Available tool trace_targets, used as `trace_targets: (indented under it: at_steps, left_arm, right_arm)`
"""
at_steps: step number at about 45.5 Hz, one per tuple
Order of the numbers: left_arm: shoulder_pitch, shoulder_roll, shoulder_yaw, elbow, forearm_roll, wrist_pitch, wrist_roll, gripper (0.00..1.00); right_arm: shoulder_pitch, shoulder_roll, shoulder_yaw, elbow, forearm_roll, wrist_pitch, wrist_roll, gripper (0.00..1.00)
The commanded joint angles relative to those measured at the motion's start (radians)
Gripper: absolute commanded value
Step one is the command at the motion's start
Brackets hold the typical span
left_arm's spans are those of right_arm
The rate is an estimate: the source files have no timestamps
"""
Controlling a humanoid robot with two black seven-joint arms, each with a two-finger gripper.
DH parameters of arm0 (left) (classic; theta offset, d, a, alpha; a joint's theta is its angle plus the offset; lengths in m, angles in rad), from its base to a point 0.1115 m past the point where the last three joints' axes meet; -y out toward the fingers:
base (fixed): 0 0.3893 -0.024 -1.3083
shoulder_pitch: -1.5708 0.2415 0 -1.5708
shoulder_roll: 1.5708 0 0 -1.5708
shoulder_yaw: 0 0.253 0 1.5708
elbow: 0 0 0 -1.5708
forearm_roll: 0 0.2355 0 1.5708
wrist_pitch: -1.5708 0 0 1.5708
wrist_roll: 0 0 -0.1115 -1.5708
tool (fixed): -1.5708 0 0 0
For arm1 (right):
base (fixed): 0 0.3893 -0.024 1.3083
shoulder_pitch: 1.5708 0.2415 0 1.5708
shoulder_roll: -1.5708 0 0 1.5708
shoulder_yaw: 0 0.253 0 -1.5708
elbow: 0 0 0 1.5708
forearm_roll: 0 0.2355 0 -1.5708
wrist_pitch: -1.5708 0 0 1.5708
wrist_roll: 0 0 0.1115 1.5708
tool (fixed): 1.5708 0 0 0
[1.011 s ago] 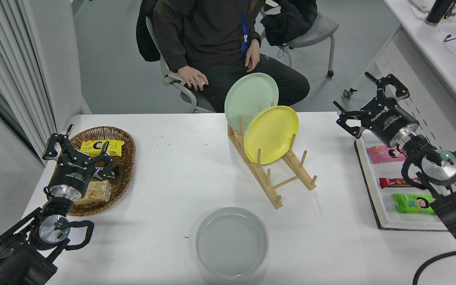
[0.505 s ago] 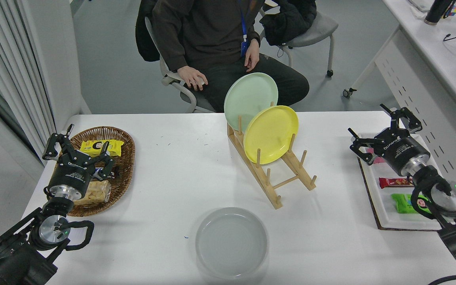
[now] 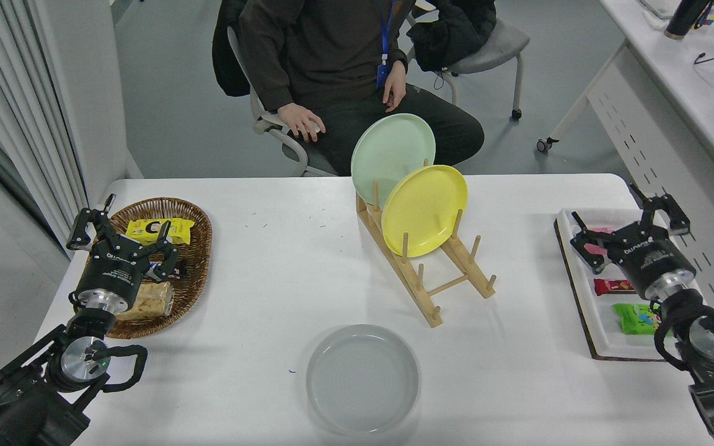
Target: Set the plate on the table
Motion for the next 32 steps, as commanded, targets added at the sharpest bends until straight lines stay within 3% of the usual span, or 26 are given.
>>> trace_targets:
  at_steps: [1, 32]
  left_arm:
    - [0.000, 0.000, 0.000, 0.000, 0.000, 0.000, 0.000, 0.98]
    - [0.000, 0.000, 0.000, 0.000, 0.000, 0.000, 0.000, 0.98]
  right_arm:
    - [-0.035, 0.006, 0.044, -0.002, -0.005, 0.040, 0.000, 0.99]
    - [-0.030, 0.030, 0.051, -0.086, -0.005, 0.040, 0.001, 0.99]
